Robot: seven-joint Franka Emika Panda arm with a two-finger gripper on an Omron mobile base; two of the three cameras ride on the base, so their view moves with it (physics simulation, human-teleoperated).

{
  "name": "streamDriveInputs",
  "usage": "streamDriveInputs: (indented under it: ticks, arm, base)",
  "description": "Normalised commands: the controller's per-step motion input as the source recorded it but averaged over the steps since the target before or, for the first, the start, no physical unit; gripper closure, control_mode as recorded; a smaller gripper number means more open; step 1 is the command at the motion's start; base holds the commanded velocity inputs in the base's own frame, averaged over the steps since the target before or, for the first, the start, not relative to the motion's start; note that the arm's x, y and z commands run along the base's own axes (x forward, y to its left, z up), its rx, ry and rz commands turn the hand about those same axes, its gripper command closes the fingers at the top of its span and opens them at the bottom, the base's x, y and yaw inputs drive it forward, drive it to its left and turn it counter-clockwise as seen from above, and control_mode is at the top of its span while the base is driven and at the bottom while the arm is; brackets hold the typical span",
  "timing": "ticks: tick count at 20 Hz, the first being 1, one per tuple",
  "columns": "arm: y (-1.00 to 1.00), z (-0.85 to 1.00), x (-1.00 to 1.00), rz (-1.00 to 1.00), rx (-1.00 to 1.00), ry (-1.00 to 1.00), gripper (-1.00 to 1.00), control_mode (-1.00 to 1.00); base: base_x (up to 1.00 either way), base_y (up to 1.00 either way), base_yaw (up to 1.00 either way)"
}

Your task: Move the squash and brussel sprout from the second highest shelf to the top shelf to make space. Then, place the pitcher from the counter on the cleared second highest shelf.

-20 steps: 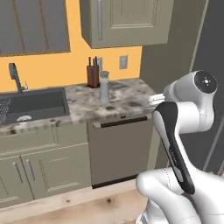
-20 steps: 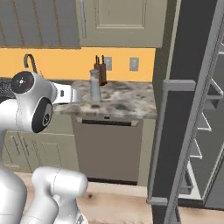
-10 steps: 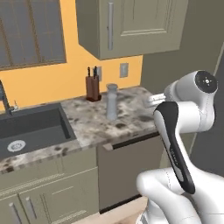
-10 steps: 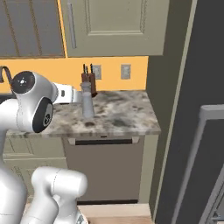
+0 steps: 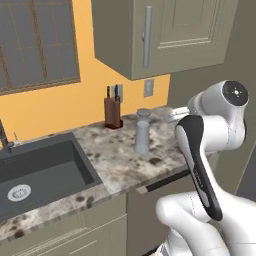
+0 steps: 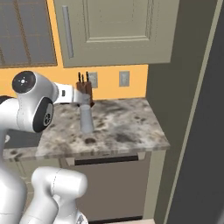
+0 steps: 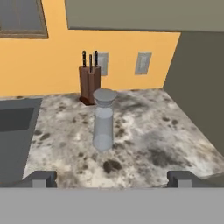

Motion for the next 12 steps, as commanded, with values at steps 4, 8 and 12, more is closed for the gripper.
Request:
streamDriveInputs:
  ticks: [4, 8, 12]
  arm:
    - [0.07, -0.14, 0.0, -0.03, -0.01, 0.0, -1.0, -1.0]
    - [0.2, -0.69, 0.0, -0.1, 0.0, -0.06, -1.0, -1.0]
    - [0.26, -0.7, 0.02, -0.11, 0.0, -0.04, -1.0, -1.0]
  base:
    - [0.13, 0.27, -0.1]
    - [0.0, 0.0, 0.0]
    - [0.0, 0.0, 0.0]
